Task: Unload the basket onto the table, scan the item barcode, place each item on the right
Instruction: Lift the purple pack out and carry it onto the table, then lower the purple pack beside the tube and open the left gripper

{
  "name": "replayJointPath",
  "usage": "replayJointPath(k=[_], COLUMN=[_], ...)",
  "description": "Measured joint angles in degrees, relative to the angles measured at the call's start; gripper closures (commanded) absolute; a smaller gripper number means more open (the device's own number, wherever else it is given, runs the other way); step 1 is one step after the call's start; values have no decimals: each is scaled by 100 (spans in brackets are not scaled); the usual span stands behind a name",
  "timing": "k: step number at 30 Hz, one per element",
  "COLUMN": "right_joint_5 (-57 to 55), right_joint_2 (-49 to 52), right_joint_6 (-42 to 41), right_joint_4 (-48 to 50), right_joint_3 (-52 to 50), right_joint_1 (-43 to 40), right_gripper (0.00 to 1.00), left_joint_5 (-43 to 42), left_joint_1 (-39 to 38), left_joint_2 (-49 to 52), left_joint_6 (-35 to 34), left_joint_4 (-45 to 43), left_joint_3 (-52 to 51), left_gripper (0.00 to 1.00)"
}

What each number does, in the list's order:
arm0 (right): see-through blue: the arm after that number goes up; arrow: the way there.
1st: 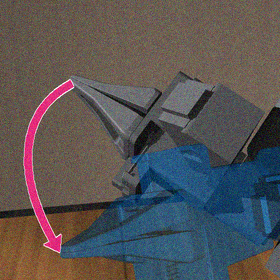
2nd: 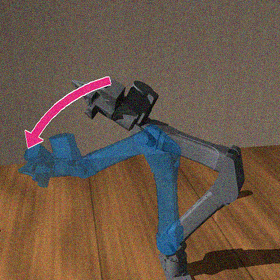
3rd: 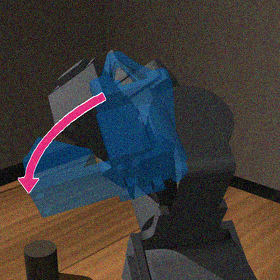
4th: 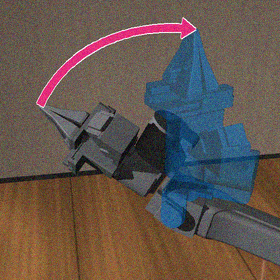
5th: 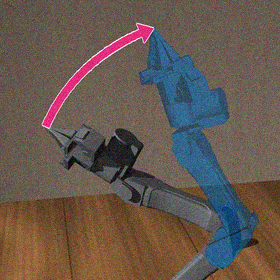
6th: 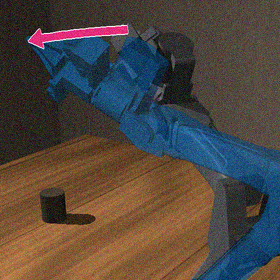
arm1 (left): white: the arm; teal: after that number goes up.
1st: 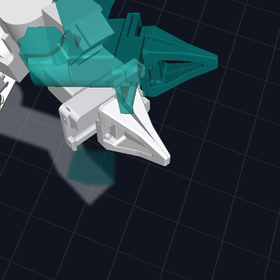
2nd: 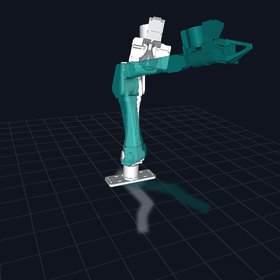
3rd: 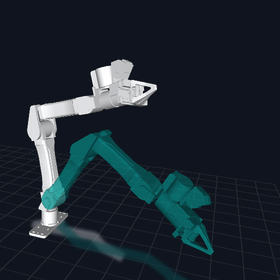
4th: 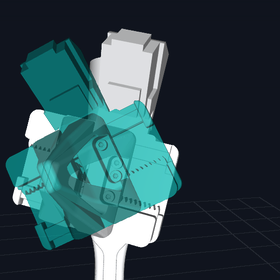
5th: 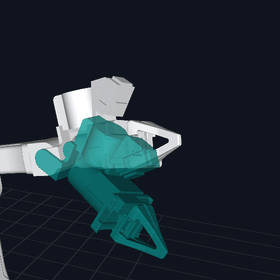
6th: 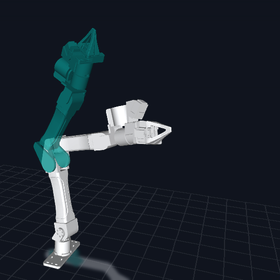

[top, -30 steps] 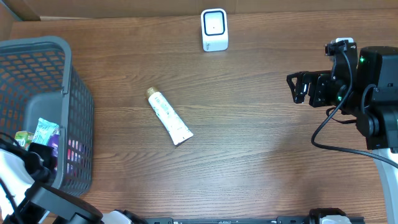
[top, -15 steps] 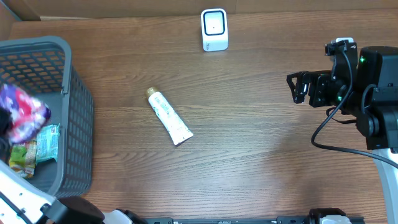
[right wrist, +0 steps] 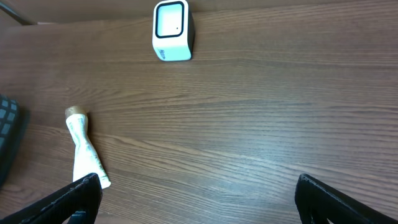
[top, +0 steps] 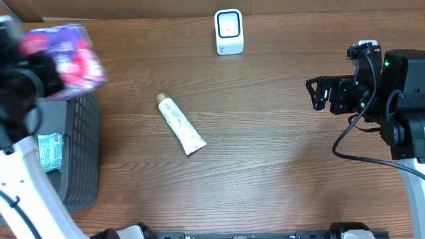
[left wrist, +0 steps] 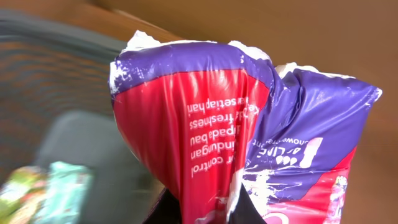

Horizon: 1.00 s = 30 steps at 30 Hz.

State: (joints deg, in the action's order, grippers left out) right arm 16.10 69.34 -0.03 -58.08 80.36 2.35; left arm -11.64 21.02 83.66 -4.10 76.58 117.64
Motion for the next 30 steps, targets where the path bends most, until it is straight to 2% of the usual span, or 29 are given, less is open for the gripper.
replayJointPath(k=[4,9,17,25,30], right_joint_5=[0,0,0,0,-2], right_joint_2=[0,0,0,0,-2], right_joint_6=[0,4,2,-2,0], right_joint_4=[-2,-2,0,0,0], right_joint_3=[0,0,0,0,0], right_joint_1=[0,0,0,0,0], right_gripper=[0,0,0,0,0], left_joint_5=[2,2,61,330,374], left_joint_1=[-1045,-2065,-3180,-3915,-4054], left_joint_2=[120,461,1003,1580,2173], left_joint_6=[116,-35,-1130,-2361,-3062], left_joint_4=[111,-114,-1360,-2846,-2946], left_joint_3=[-306,-1154,-2643,-3668,-3888], left_gripper=[96,96,96,96,96])
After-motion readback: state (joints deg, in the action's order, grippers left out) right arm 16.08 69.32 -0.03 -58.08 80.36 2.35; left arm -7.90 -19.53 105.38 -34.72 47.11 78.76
